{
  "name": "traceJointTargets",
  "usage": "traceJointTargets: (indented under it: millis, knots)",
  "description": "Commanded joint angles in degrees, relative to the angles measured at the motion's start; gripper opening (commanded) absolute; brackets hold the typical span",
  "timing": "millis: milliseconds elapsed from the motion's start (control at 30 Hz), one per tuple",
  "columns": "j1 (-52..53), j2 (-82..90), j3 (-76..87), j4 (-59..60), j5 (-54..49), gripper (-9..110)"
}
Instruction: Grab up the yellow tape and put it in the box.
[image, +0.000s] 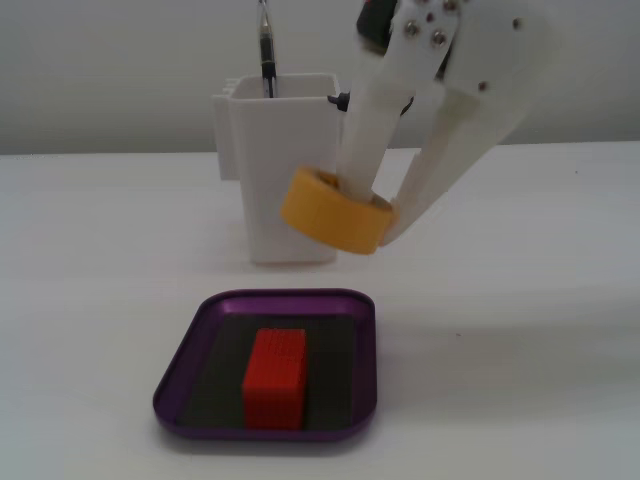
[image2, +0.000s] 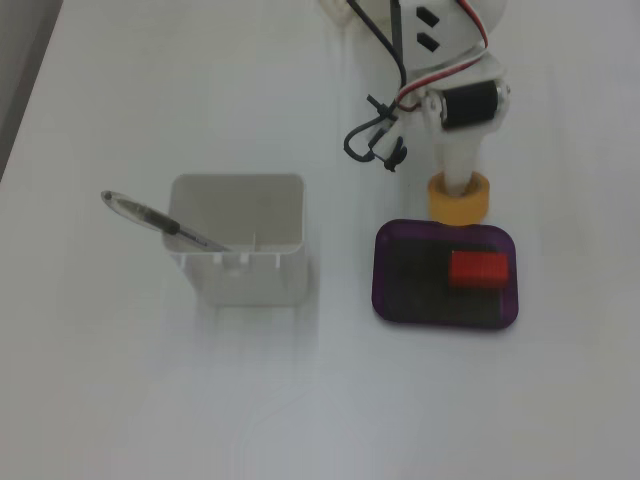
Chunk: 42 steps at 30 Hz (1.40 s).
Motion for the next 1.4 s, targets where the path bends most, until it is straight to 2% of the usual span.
traceJointTargets:
  millis: [0,533,1367]
  knots:
    - [0.3,-4.0,-6.9,0.2,-0.2,-1]
    - [6.6,-13.9,-11.1,-0.4,-0.3,-1]
    - [6.0,-14.0,-10.3,0.3,-0.7,0]
